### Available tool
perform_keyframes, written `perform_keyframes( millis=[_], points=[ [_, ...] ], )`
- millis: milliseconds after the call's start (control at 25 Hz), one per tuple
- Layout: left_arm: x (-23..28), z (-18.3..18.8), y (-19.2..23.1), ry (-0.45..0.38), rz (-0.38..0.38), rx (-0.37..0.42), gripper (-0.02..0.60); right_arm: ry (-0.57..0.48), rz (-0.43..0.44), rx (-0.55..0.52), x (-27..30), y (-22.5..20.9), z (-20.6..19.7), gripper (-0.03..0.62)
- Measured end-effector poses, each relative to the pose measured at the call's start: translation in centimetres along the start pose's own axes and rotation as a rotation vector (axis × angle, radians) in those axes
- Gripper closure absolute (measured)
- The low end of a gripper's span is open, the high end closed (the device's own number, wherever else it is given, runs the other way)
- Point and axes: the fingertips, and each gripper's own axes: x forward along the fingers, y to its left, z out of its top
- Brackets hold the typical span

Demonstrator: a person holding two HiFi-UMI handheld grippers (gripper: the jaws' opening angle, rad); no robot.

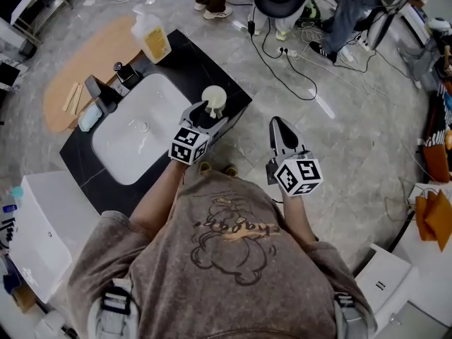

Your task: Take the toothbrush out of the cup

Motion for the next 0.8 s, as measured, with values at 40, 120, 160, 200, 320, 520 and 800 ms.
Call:
perform_keyframes(
  millis=[40,120,160,200,320,520,800],
  points=[
    [0.2,-0.2,0.1,0.003,0.004,0.007,0.252,0.000,-0.006,0.001,-0.2,-0.2,0.0,0.591],
    [0.4,-0.5,0.4,0.009,0.015,0.020,0.276,0.000,-0.020,0.002,-0.6,-0.6,0.0,0.591],
    [0.6,-0.7,0.5,0.011,0.021,0.025,0.289,0.000,-0.025,0.002,-0.7,-0.7,0.0,0.591],
    [0.6,-0.8,0.6,0.013,0.026,0.029,0.299,0.000,-0.030,0.003,-0.8,-0.9,0.0,0.591],
    [0.9,-1.1,1.0,0.020,0.038,0.036,0.338,-0.001,-0.037,0.006,-0.9,-1.1,0.0,0.591],
    [1.3,-1.5,1.4,0.030,0.051,0.055,0.388,-0.001,-0.038,0.008,-1.0,-1.1,-0.2,0.591],
    [1.6,-1.7,2.1,0.049,0.083,0.073,0.424,0.004,-0.044,0.007,-0.8,-1.3,-0.2,0.591]
  ],
)
